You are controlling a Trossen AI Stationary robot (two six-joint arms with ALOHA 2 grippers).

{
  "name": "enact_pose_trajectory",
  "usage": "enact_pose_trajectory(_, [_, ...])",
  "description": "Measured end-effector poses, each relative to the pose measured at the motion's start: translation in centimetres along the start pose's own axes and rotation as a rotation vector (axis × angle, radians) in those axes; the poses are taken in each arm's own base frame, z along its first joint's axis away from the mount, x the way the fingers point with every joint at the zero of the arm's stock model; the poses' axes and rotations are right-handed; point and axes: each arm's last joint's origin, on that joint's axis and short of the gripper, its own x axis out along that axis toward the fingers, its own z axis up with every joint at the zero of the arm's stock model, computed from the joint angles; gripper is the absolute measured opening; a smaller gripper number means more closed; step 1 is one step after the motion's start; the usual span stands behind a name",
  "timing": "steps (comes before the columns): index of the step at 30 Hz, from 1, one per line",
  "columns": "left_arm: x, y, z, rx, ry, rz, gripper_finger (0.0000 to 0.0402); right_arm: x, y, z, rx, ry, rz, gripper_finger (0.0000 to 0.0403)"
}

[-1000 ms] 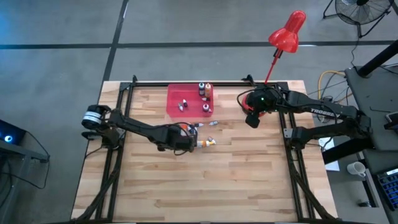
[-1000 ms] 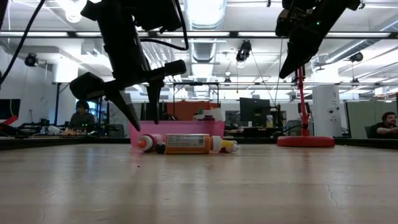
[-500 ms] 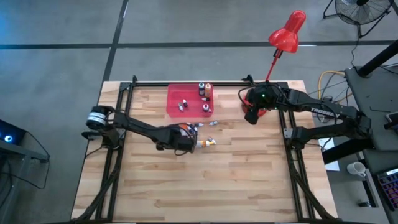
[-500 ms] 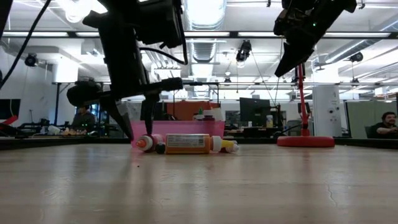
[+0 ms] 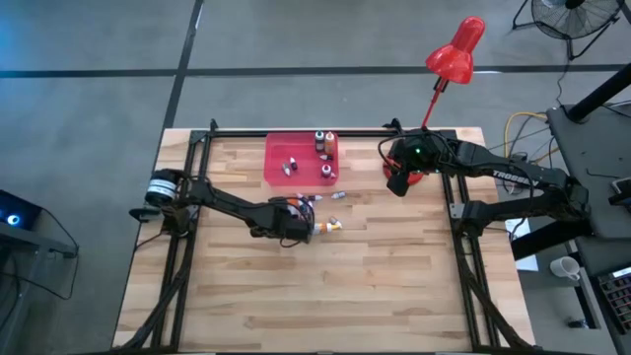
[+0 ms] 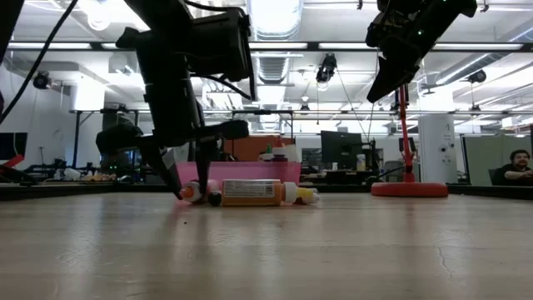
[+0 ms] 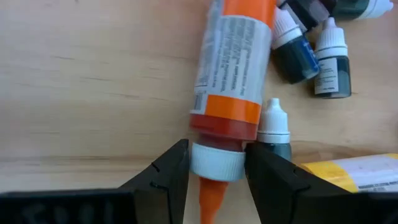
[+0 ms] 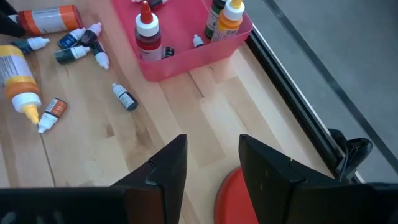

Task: Pick & Place food coloring
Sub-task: Put the big orange food coloring bottle into the red bin

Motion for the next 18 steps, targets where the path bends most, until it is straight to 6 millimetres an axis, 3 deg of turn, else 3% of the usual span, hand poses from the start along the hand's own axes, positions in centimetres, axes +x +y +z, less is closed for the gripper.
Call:
enact_pose_trajectory(7, [0.27,-0.13,-0.06,0.001,-0.009,-0.007,0.0125,0.01,0.0,0.0,-0.002,0.001,0.0,0.0132])
enact_pose_trajectory(18, [-0.5,-0.41,-0.07,0.053,0.076,0.031,0.0092,0.01,0.0,0.0,-0.004,0.001,0.0,0.0124])
